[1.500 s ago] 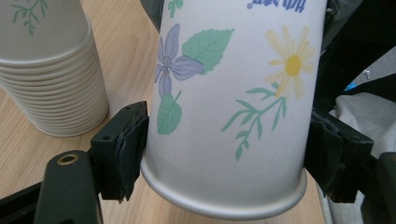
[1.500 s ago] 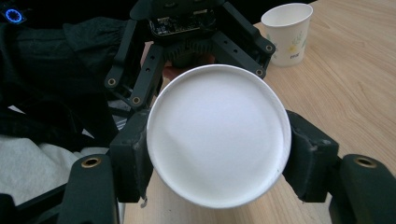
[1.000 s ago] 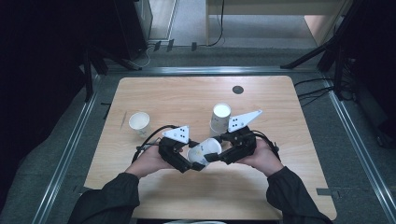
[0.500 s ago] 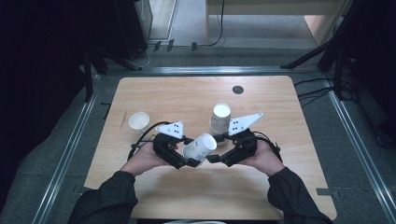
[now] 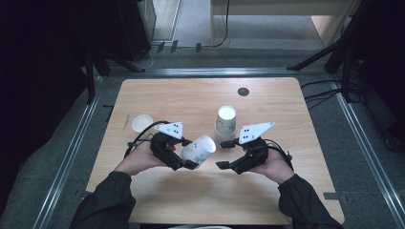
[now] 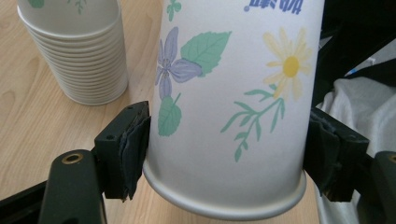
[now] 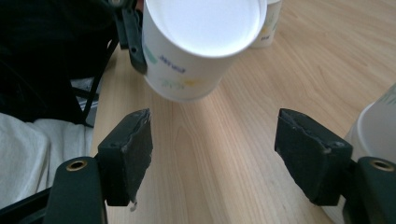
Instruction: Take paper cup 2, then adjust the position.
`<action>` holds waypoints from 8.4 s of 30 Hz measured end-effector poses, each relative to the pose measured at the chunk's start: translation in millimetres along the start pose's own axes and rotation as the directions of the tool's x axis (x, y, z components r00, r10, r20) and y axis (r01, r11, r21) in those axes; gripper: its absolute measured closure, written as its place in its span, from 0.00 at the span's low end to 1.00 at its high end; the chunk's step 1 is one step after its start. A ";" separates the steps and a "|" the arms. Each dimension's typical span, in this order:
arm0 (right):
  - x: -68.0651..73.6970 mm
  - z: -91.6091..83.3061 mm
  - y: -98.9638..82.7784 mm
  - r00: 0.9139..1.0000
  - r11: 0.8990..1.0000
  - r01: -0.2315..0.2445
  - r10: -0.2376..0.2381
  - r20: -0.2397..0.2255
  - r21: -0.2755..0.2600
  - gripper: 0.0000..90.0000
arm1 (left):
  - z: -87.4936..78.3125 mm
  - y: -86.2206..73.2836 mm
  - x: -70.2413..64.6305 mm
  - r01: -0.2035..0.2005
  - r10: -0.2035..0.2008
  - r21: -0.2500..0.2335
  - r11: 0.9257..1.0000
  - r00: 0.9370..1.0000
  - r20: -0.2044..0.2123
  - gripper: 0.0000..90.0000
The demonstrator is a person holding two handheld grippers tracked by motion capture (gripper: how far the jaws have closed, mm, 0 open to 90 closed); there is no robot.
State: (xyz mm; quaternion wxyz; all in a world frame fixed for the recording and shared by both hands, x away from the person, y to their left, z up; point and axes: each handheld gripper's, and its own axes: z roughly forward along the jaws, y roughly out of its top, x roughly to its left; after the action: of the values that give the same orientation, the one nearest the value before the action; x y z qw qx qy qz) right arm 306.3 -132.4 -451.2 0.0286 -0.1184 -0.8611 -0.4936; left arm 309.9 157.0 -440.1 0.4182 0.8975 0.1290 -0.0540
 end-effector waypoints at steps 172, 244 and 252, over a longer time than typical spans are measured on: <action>6.1 5.0 11.1 0.989 0.986 -0.060 0.037 -0.144 -0.157 0.37 | 15.5 -1.0 -12.0 0.009 0.000 -0.177 0.984 0.998 0.056 0.17; 4.0 7.6 -2.6 0.999 1.000 -0.001 0.000 0.032 0.017 0.27 | -17.2 47.5 -2.4 -0.156 0.166 0.165 0.974 0.985 -0.047 0.25; 7.0 19.8 -1.6 1.000 0.999 0.010 -0.011 0.025 0.036 0.26 | -1.7 44.1 -0.9 -0.132 0.142 0.257 0.957 0.990 -0.018 0.25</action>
State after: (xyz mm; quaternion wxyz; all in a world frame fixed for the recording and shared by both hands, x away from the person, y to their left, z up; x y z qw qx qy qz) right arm 300.5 -115.0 -461.5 0.0174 -0.1195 -0.8708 -0.4765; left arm 321.2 130.9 -406.3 0.2997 0.9514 0.0661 -0.0247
